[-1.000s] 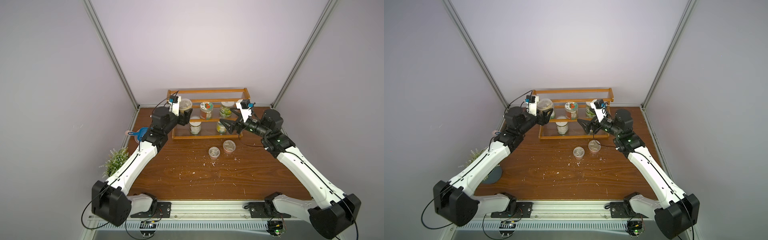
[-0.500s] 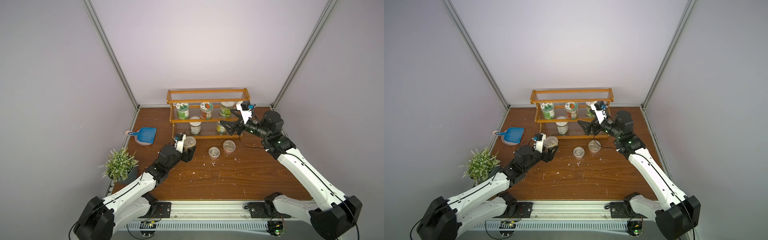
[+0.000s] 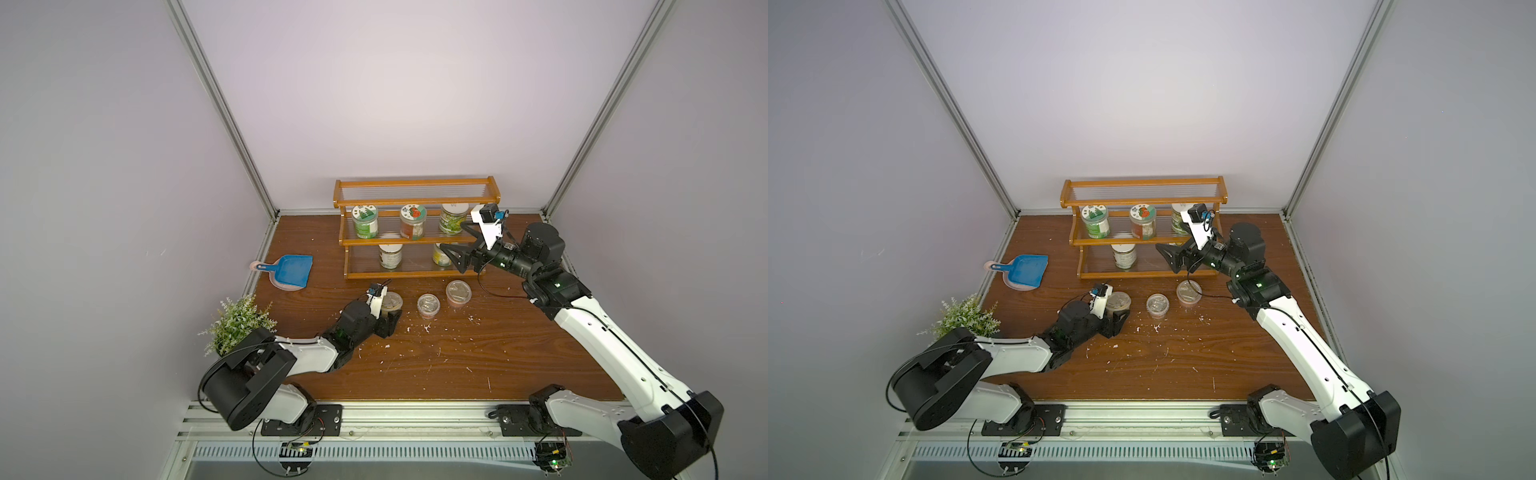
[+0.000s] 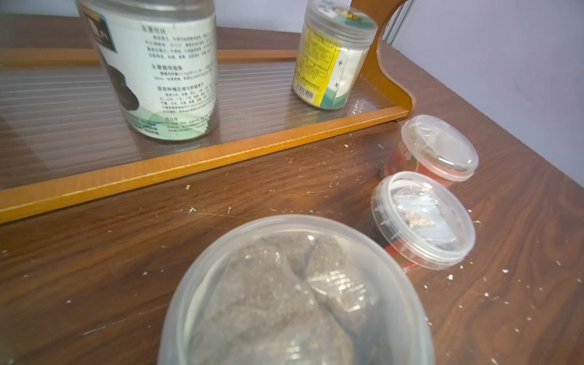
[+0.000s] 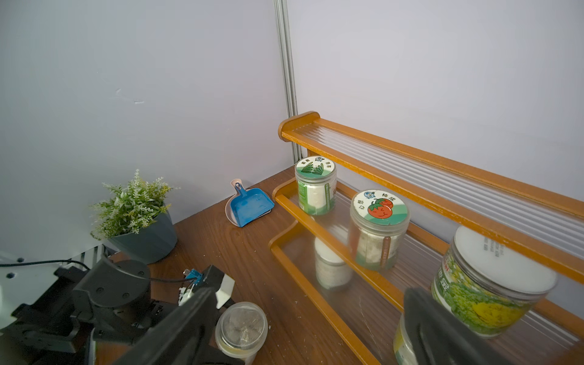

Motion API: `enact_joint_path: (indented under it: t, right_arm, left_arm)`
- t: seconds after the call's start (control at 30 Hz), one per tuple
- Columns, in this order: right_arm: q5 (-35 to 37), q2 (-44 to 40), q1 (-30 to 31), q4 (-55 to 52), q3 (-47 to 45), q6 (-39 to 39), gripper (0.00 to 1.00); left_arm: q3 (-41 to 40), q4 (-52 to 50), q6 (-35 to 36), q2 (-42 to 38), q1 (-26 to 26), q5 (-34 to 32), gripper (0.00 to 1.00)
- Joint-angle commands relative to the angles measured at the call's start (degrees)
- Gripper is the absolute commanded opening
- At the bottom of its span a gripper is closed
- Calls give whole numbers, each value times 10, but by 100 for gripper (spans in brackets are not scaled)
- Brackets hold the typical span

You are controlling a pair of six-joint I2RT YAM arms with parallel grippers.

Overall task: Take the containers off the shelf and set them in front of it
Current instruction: Place the container at the center of the board.

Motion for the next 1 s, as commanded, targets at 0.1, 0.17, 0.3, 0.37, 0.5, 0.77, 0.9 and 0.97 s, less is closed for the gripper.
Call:
enact_joint_path:
  t: [0.1, 0.17, 0.3, 0.37, 0.5, 0.77, 0.9, 0.97]
  right_arm:
    - [6, -18, -3, 9, 1, -12, 99]
    - [7, -18, -3, 9, -1, -13, 99]
    - [16, -21, -4, 5, -3, -18, 99]
    - [17, -21, -4, 5, -3, -19, 99]
    - [17, -20, -6, 5, -5, -20, 99]
    - [20, -21, -7, 4, -8, -24, 99]
    - [18, -22, -10, 5, -10, -23, 99]
    - [16, -21, -11, 7, -11, -22, 99]
  left_arm:
    - [35, 62, 30, 56, -6, 6, 69]
    - [48, 69, 29, 81, -6, 13, 70]
    - [63, 83, 36, 112, -7, 14, 71]
    - [73, 82, 45, 126, -6, 15, 72]
    - [92, 83, 52, 157, -4, 22, 74]
    - [100, 76, 57, 180, 18, 39, 82]
    - [84, 73, 55, 169, 26, 44, 91]
    - [79, 63, 59, 161, 26, 40, 94]
